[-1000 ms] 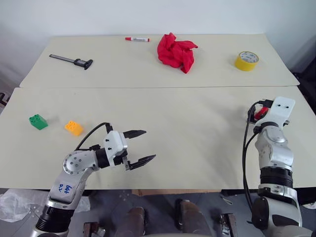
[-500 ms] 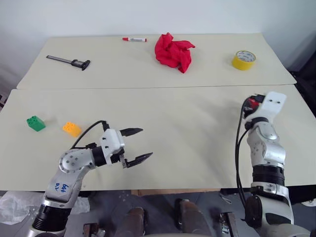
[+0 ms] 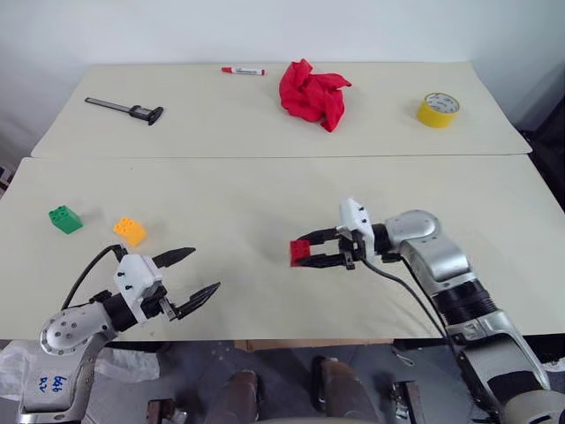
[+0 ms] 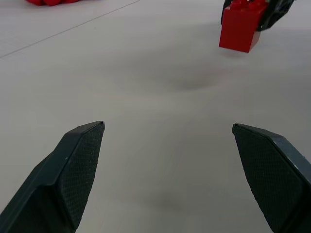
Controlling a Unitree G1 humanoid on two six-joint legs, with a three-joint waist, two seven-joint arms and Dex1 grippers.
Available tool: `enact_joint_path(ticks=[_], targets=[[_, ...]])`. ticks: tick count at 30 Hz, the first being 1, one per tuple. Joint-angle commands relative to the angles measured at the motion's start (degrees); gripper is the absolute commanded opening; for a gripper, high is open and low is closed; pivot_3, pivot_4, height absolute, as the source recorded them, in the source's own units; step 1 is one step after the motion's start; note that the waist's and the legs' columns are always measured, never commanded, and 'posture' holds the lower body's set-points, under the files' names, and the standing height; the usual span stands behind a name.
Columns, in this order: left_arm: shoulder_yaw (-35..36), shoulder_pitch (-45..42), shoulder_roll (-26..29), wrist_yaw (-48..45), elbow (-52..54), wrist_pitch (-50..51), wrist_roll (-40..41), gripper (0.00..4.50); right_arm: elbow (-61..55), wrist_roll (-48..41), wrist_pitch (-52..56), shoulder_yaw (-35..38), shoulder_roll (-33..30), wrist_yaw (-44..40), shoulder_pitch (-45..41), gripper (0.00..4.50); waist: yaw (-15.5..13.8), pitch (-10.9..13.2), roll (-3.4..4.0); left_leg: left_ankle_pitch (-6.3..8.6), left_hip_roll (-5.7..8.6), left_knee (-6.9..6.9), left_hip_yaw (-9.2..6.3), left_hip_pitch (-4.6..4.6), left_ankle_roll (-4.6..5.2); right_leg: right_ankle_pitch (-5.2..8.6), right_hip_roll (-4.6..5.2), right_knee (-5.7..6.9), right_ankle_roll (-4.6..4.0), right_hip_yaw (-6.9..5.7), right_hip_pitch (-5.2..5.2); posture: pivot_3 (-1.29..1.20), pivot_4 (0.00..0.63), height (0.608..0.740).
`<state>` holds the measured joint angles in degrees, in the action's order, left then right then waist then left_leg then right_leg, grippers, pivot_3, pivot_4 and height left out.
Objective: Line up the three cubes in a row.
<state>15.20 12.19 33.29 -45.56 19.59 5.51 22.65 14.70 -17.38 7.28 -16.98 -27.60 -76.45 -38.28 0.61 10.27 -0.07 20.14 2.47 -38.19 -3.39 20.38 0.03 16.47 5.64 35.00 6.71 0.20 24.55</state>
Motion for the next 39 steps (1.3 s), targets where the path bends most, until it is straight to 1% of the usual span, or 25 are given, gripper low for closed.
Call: enact_joint_path(ticks=[1,6,10,11,12,14,17,18,19,21,24,27,29,31,32,36,39], targets=[[2.2,1.6,-0.2,1.5,3.2,-0.8,0.4,4.5,2.3,1.4,-3.8,0.8,0.9,-0.7,-0.5,1.49,-0.3,0.0,0.0,0.01,0.0,0.0,0.0,0.0,-0.01,0.0,0.0,-0.01,0.0,-0.01,0.0,0.0,0.15,0.74],[2.5,1.9,0.0,2.2,3.6,-0.7,0.5,4.5,6.7,4.7,-8.9,0.7,1.1,-0.3,0.0,1.49,-0.4,0.0,0.0,0.01,0.0,0.0,0.0,0.0,-0.02,0.0,-0.02,-0.02,-0.01,-0.06,0.0,0.0,0.15,0.74],[2.5,1.3,0.2,2.2,3.3,-0.6,0.4,4.5,8.2,5.1,-10.0,1.7,2.4,0.9,-0.1,1.49,-0.3,0.0,0.0,0.02,-0.02,0.0,0.02,-0.01,-0.03,0.0,-0.06,-0.01,-0.01,-0.09,0.01,0.0,0.15,0.74],[2.5,1.2,0.2,2.2,3.2,-0.6,0.4,4.5,8.2,5.1,-10.1,2.0,2.6,1.3,-0.1,2.2,-0.2,0.0,0.0,0.02,-0.04,0.0,0.03,-0.01,-0.04,0.0,-0.09,0.0,-0.01,-0.1,0.01,0.0,0.15,0.74],[2.5,1.1,0.2,2.2,3.2,-0.6,0.4,4.5,8.2,5.0,-10.2,2.2,2.8,1.5,0.0,2.42,-0.2,0.0,0.0,0.02,-0.04,0.0,0.04,-0.01,-0.05,0.0,-0.09,0.01,-0.01,-0.1,0.02,0.0,0.15,0.74],[2.8,1.3,0.2,2.2,3.1,-0.8,0.3,4.5,6.8,4.3,-9.7,2.7,2.7,1.2,0.6,3.06,-0.2,0.0,0.0,0.02,-0.05,0.0,0.05,-0.01,-0.05,0.0,-0.1,0.02,-0.01,-0.1,0.04,0.0,0.15,0.74],[4.5,2.3,-0.1,2.9,2.7,-1.0,0.6,4.5,2.5,1.0,-6.2,4.2,1.5,-1.2,1.8,4.04,-0.3,0.0,0.0,0.02,-0.05,0.0,0.04,-0.01,-0.05,0.0,-0.09,0.02,-0.01,-0.09,0.02,0.0,0.15,0.74],[5.7,2.9,-0.5,3.4,2.4,-1.5,0.8,4.5,1.9,0.6,-7.2,5.1,1.0,-1.5,1.9,4.36,-0.4,0.0,0.0,0.02,-0.05,0.0,0.04,0.0,-0.05,0.0,-0.08,0.02,-0.01,-0.08,0.03,0.0,0.15,0.74],[7.4,3.8,-1.3,4.4,1.9,-2.3,0.8,4.5,1.7,0.1,-9.1,6.4,0.8,-1.4,2.0,4.46,-0.3,0.0,0.0,0.02,-0.05,0.0,0.04,0.0,-0.05,0.0,-0.08,0.0,-0.01,-0.08,0.02,0.0,0.15,0.74],[11.8,6.0,-3.8,7.3,0.7,-4.6,0.6,4.5,1.4,-2.9,-12.9,9.9,0.7,-2.8,2.2,4.46,-0.2,0.0,0.0,0.03,-0.04,0.0,0.05,0.0,-0.04,0.0,-0.08,-0.01,-0.01,-0.09,0.03,0.0,0.15,0.74],[18.0,9.6,-9.2,12.3,0.0,-7.1,1.9,4.5,2.4,-9.0,-15.7,14.7,1.6,-6.7,3.3,4.46,-0.3,0.0,-0.01,0.05,-0.1,0.03,0.09,-0.02,-0.06,0.0,-0.13,-0.06,-0.01,-0.11,0.01,0.0,0.15,0.74],[22.7,14.5,-14.5,14.2,-0.7,-10.4,3.4,4.5,4.3,-8.4,-24.3,17.0,3.5,-6.3,4.8,4.46,-0.3,0.0,-0.09,0.11,-0.12,0.02,0.11,-0.04,-0.05,0.0,-0.13,-0.09,-0.01,-0.08,-0.02,0.0,0.15,0.74],[25.8,16.7,-16.9,16.0,-2.7,-11.3,4.4,4.5,3.3,-10.8,-23.2,17.9,4.8,-6.5,6.4,4.46,-0.4,-0.1,-0.11,0.13,-0.14,0.0,0.13,-0.05,-0.05,0.0,-0.14,-0.12,-0.01,-0.07,-0.03,0.0,0.15,0.74],[28.0,18.5,-18.6,16.9,-6.3,-12.8,4.5,4.5,0.4,-14.9,-17.2,17.9,4.8,-8.2,8.5,4.46,-0.4,-0.1,-0.11,0.13,-0.14,-0.02,0.13,-0.06,-0.05,0.0,-0.13,-0.08,-0.01,-0.06,-0.04,0.0,0.15,0.74],[29.0,18.9,-19.5,17.8,-8.2,-13.0,5.2,4.5,-0.8,-15.5,-16.5,17.7,5.0,-8.5,9.7,4.46,-0.5,-0.1,-0.12,0.13,-0.14,-0.04,0.13,-0.06,-0.05,0.0,-0.13,-0.07,-0.01,-0.05,-0.04,0.0,0.15,0.74],[32.6,18.3,-21.3,20.0,-14.8,-14.2,8.3,4.5,-4.2,-15.5,-15.9,17.4,5.5,-6.8,12.9,4.46,-0.6,-0.1,-0.15,0.17,-0.12,-0.1,0.13,-0.06,0.02,0.0,-0.09,-0.07,-0.02,0.0,-0.09,0.0,0.15,0.74],[34.4,15.6,-21.4,23.4,-16.3,-14.7,10.2,4.5,-5.0,-15.0,-16.2,17.7,5.2,-6.3,13.8,4.46,-0.6,-0.1,-0.19,0.18,-0.13,-0.11,0.13,-0.07,0.01,0.0,-0.1,-0.03,-0.02,0.0,-0.09,0.0,0.15,0.74]])
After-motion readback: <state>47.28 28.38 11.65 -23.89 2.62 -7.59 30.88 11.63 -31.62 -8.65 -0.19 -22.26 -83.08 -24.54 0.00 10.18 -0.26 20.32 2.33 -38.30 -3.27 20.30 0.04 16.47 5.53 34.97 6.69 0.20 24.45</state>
